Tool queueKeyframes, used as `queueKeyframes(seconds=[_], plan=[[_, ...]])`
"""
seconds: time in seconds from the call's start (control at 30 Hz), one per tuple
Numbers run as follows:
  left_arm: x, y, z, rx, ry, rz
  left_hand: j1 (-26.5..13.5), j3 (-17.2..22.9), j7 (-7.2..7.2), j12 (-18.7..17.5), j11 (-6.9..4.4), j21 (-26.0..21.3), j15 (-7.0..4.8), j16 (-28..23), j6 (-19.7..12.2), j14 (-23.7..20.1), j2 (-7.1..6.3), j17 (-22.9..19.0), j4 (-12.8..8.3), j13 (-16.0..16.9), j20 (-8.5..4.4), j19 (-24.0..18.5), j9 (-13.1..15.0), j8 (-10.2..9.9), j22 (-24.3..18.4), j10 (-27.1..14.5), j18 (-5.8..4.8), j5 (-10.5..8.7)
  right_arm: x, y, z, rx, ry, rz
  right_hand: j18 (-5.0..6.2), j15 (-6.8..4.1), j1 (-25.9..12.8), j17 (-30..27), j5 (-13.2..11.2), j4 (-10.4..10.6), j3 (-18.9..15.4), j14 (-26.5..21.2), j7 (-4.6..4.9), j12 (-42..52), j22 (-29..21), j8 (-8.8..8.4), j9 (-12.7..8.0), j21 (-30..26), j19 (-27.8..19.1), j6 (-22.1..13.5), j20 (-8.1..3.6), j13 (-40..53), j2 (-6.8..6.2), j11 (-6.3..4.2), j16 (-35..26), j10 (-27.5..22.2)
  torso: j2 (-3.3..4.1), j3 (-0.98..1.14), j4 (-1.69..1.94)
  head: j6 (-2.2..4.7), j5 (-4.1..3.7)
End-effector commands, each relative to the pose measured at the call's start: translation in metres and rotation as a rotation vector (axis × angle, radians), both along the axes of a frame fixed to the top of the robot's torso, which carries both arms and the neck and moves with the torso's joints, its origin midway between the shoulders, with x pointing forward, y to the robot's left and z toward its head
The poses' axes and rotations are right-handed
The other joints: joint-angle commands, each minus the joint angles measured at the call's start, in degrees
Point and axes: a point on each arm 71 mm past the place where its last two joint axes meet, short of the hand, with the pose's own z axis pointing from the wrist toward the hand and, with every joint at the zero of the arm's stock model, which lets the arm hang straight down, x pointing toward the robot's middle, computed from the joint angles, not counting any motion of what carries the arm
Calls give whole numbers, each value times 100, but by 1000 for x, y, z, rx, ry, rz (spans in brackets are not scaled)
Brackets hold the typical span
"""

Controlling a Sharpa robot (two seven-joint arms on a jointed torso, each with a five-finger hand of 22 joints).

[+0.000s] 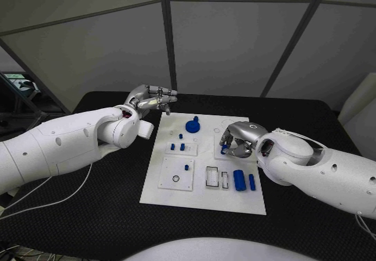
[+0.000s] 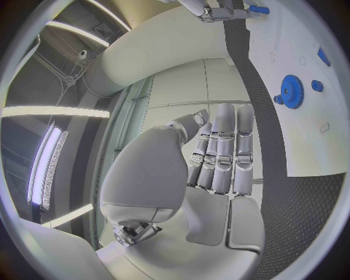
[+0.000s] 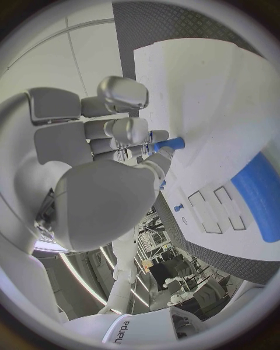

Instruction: Assemble the parts on the task board

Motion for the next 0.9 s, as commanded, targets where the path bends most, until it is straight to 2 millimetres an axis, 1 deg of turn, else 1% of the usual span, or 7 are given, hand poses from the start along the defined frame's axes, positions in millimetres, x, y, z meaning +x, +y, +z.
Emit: queueKeyframes(seconds=[0.03, 0.17, 0.23, 0.6, 0.73, 0.8, 0.9], plan=[[0, -1, 1, -6, 1, -9, -23, -31, 16, 32, -17, -31, 7, -6, -22, -22, 21, -10, -8, -6, 0, -20, -3, 14, -6, -40, 34, 22, 0, -3, -3, -42, 0, -14, -108, -2, 9, 6, -29, -3, 50, 58, 13, -39, 14, -19, 8, 22, 38, 57, -1, -4, -13, 28, 35, 41, 1, 0, 0, 0, -1], [0, -1, 1, -6, 1, -9, -25, -32, 17, 33, -16, -32, 7, -6, -23, -22, 22, -11, -7, -6, 0, -21, -3, 14, -6, -42, 34, 22, -1, -2, -1, -34, -7, -11, -109, -8, 5, 10, -25, -9, 68, 54, 2, -56, 27, -10, 12, 33, 42, 99, -2, 0, -10, 19, 49, 82, -2, 1, 4, 0, -2], [0, -1, 1, -6, 1, -8, -25, -32, 17, 33, -16, -32, 7, -6, -23, -22, 22, -11, -7, -6, 0, -21, -3, 14, -6, -42, 34, 22, -3, -1, 0, -23, -15, -7, -109, -11, 4, 12, -6, -14, 80, 51, -5, -69, 30, -5, 14, 36, 41, 123, -4, 0, -6, 14, 57, 99, -1, 5, 3, 4, 3], [0, -1, 1, -6, 1, -8, -24, -32, 19, 35, -15, -33, 7, -4, -25, -22, 27, -14, -7, -7, 1, -21, -3, 14, -6, -45, 34, 23, -10, 0, 10, 38, -61, -1, -114, -18, 6, 39, 34, -30, 113, 48, -14, -103, 60, 3, 19, 60, 54, 171, -9, 1, 1, 5, 85, 137, -4, 1, 0, 23, 4], [1, -1, 1, -5, 2, -8, -24, -32, 19, 35, -15, -33, 7, -4, -25, -22, 27, -14, -7, -7, 1, -21, -3, 14, -6, -45, 34, 23, -16, 2, 15, 59, -74, 4, -122, -22, 2, 74, 31, -33, 129, 53, -18, -111, 95, 6, 21, 87, 76, 194, -12, 5, 8, -1, 114, 170, -6, 2, 0, 72, -45], [1, -1, 1, -5, 3, -8, -24, -32, 19, 35, -15, -33, 7, -4, -25, -22, 27, -14, -7, -7, 1, -21, -3, 14, -6, -45, 34, 23, -21, 3, 18, 73, -80, 12, -124, -23, 6, 85, 32, -37, 137, 54, -20, -116, 104, 6, 21, 94, 82, 197, -13, 6, 10, -3, 123, 174, -5, 3, -2, 91, -34], [1, -2, 1, -5, 3, -9, -24, -32, 19, 35, -15, -33, 7, -4, -25, -22, 27, -14, -7, -7, 1, -21, -3, 14, -6, -45, 34, 23, -25, 5, 24, 92, -91, 20, -126, -24, 10, 99, 33, -43, 144, 57, -20, -123, 115, 3, 21, 102, 89, 198, -14, 5, 9, -3, 134, 177, -4, 1, -2, 91, -28]])
